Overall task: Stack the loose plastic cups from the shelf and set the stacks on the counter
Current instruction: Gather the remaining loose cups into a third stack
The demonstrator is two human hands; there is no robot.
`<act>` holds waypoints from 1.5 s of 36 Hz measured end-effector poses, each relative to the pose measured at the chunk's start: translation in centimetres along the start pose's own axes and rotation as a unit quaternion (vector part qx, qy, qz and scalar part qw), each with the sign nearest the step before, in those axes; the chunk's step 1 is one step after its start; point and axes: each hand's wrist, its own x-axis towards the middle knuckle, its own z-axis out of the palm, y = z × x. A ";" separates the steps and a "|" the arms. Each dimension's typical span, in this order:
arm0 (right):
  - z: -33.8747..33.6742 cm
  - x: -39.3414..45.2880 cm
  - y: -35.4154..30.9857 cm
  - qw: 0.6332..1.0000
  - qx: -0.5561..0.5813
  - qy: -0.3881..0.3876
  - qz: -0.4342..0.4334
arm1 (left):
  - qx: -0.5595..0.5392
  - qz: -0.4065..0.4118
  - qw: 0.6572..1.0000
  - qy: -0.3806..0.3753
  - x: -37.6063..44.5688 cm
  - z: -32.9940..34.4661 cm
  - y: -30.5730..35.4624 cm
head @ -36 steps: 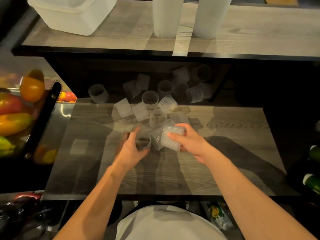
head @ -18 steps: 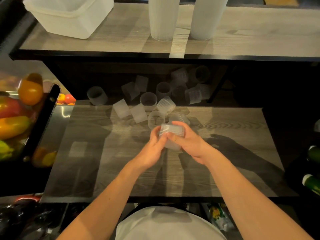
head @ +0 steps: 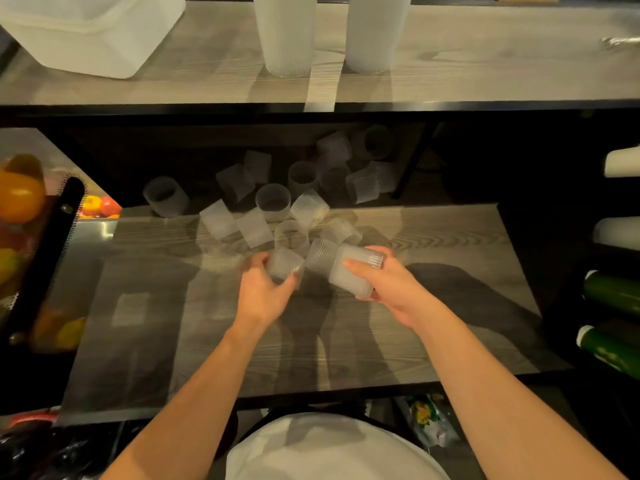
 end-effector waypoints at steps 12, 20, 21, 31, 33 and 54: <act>1.1 -0.1 0.3 0.999 0.048 -0.011 -0.008 | -0.514 -0.213 0.824 -0.105 -2.2 1.7 5.0; -0.4 -0.4 -0.3 0.998 -0.039 -0.020 -0.046 | -0.446 -0.146 0.856 -0.217 -2.0 2.5 5.1; -0.7 -0.4 -0.4 0.998 -0.039 -0.016 -0.049 | -0.444 -0.141 0.856 -0.224 -1.8 2.5 5.1; -1.5 -0.1 -0.5 0.994 -0.095 0.010 -0.048 | -0.414 -0.114 0.860 -0.276 -2.0 2.9 5.3; -1.3 -0.2 -0.5 0.991 -0.123 0.003 -0.047 | -0.378 -0.094 0.878 -0.276 -2.0 3.0 5.3; -3.7 -0.3 -1.2 0.912 -0.399 -0.079 0.055 | 0.369 0.175 0.911 -0.062 2.5 5.0 6.4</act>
